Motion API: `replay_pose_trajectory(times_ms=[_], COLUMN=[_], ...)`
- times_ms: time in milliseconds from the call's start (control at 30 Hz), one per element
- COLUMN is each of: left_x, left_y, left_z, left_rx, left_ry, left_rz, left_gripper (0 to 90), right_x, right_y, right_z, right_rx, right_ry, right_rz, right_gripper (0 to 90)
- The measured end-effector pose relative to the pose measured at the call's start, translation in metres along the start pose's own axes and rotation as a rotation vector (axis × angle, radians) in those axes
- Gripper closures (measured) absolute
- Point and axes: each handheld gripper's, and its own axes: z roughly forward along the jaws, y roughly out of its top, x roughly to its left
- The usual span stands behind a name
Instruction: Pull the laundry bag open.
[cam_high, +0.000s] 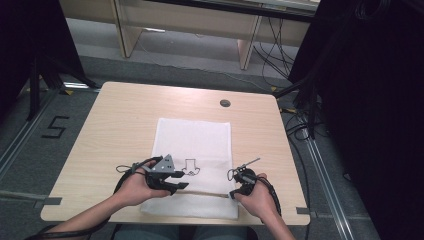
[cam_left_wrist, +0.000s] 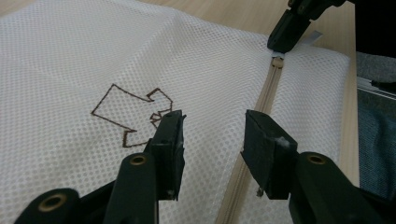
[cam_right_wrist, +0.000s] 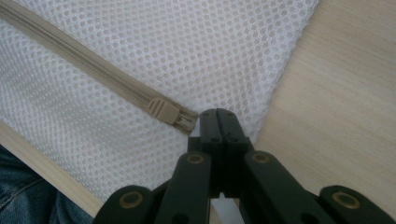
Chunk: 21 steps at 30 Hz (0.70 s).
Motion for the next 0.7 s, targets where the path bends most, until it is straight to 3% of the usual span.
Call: replay_pose_trajectory(times_ms=[133,267,367,400,500,533,700], left_x=[-0.004,-0.007,-0.009,-0.011,-0.014,-0.016,-0.019], left_y=[0.004,0.009,0.012,0.013,0.017,0.018,0.023], left_z=[0.006,0.013,0.018,0.020,0.026,0.028,0.035], left_rx=[0.012,0.008,0.024,0.020,0.031,0.023,0.037], left_ry=[-0.011,-0.026,-0.036,-0.036,-0.046,-0.055,-0.063], left_rz=[0.012,0.005,0.018,0.019,0.035,0.023,0.047], left_gripper=[57.3,57.4,57.4,57.4,57.4,57.4,57.4], right_x=[0.001,0.000,0.002,0.000,0.000,0.000,-0.001], right_y=[0.000,0.000,0.000,0.001,0.000,0.001,0.001], right_z=[0.001,0.001,0.000,0.001,0.001,0.001,0.001], right_rx=[-0.005,-0.003,0.006,-0.003,-0.004,0.007,0.002], right_ry=[-0.002,-0.007,-0.014,-0.007,0.001,-0.005,0.002], right_rz=[0.007,-0.024,-0.005,-0.023,0.008,0.017,0.003], right_gripper=[90.0,90.0,90.0,90.0,90.0,90.0,90.0])
